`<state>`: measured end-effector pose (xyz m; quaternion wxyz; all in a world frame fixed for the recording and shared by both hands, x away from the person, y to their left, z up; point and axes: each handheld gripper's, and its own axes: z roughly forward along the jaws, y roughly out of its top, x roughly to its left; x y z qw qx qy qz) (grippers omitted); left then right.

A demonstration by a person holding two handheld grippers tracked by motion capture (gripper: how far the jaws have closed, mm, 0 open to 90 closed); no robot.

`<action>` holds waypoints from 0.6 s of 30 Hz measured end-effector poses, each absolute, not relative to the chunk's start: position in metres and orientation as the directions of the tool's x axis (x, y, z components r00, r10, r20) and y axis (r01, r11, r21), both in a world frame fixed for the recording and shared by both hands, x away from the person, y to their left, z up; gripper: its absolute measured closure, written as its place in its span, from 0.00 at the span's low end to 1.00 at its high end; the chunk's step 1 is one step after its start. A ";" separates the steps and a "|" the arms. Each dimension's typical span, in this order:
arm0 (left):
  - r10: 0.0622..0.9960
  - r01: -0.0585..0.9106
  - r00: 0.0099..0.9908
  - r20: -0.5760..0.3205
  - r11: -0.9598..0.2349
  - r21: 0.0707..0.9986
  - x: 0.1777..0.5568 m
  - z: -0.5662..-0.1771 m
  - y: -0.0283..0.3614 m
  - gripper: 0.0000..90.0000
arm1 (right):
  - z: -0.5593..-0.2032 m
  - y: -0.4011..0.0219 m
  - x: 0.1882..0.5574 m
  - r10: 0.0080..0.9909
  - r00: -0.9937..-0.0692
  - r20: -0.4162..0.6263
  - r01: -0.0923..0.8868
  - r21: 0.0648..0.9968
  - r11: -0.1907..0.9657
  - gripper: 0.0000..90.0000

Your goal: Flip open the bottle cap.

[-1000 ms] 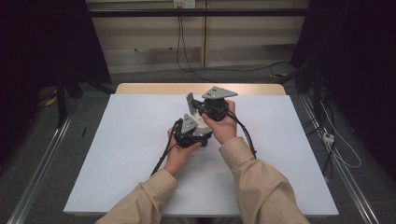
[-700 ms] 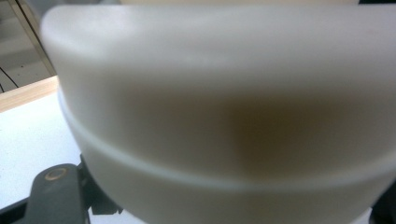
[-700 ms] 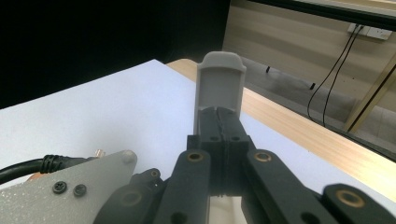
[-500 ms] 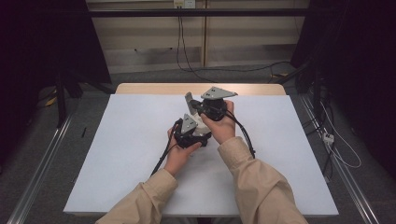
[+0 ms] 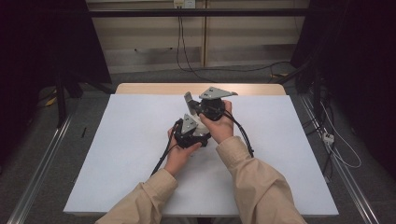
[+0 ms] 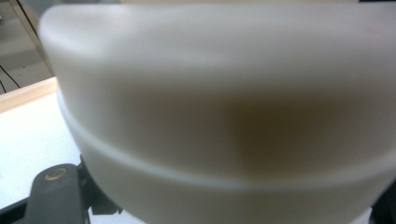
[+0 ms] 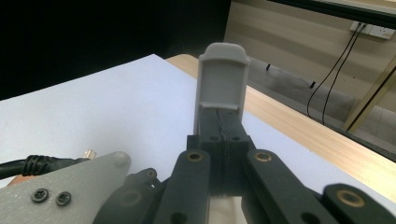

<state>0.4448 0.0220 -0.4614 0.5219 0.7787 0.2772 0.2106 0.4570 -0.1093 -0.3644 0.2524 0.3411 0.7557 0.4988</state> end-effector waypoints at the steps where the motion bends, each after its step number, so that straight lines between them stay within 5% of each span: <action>1: 0.651 0.212 0.758 0.039 -0.302 0.930 0.445 -0.461 0.022 0.21 | -0.365 -0.110 0.457 0.768 -0.639 -0.042 0.263 0.926 0.270 1.00; 18: 0.649 0.207 0.759 0.047 -0.308 0.928 0.445 -0.461 0.022 0.21 | -0.370 -0.107 0.464 0.764 -0.645 -0.034 0.272 0.924 0.270 1.00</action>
